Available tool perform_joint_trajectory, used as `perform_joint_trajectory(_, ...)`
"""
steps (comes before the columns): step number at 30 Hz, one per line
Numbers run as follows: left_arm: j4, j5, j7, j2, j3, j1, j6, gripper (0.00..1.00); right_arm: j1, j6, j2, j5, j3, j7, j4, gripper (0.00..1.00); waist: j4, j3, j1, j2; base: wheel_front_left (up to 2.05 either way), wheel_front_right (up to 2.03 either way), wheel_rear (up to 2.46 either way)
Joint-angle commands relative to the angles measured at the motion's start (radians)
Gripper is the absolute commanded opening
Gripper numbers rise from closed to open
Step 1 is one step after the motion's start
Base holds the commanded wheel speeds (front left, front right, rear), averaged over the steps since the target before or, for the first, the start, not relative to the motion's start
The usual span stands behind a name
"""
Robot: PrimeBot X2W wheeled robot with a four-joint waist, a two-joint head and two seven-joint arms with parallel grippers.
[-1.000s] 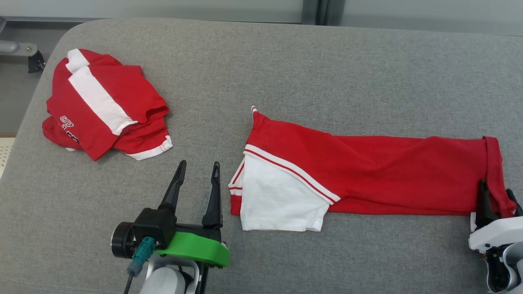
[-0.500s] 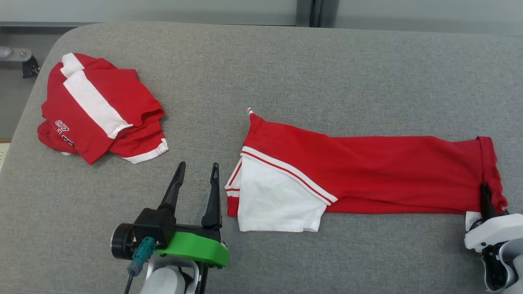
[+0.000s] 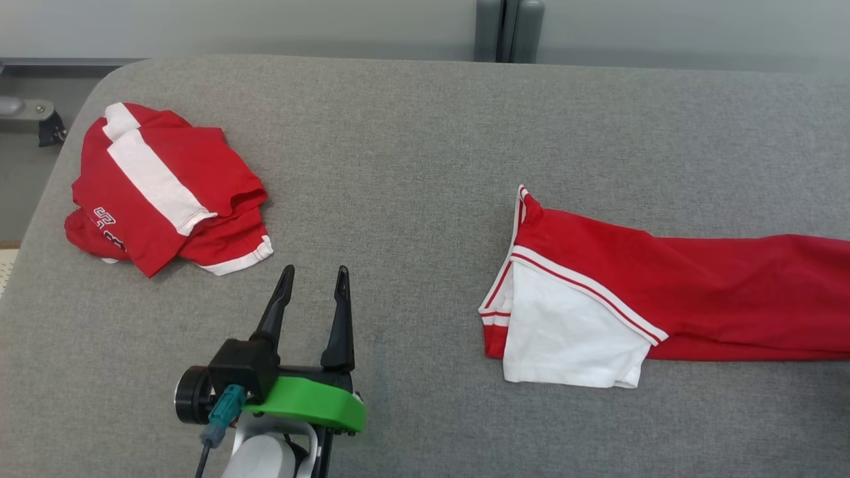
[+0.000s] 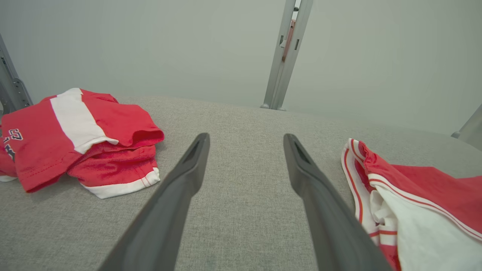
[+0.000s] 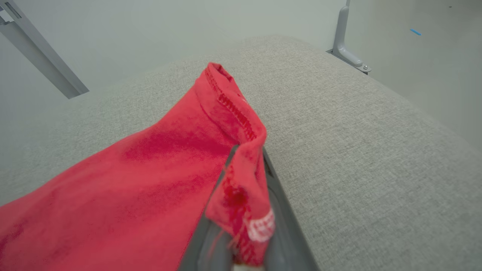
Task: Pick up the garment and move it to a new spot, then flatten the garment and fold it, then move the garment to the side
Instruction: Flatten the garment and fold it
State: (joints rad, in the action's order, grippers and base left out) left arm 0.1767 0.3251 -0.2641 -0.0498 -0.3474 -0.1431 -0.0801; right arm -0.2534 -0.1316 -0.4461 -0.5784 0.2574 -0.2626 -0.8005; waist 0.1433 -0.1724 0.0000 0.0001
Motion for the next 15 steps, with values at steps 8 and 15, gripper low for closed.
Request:
perform_joint_trajectory(8,-0.011,-0.001,0.0,-0.002,0.057,0.028,-0.002,1.0,-0.022,0.002,0.04,-0.024,-0.113,-0.002,0.103,0.0,-0.026,0.054,0.0,-0.0001,0.0,0.0,0.0)
perform_joint_trajectory(15,-0.003,0.0,0.0,-0.002,0.073,0.051,0.009,1.0,0.01,0.002,0.109,-0.077,-0.3,0.058,0.292,0.0,-0.032,0.097,0.0,-0.0001,0.0,0.0,0.0)
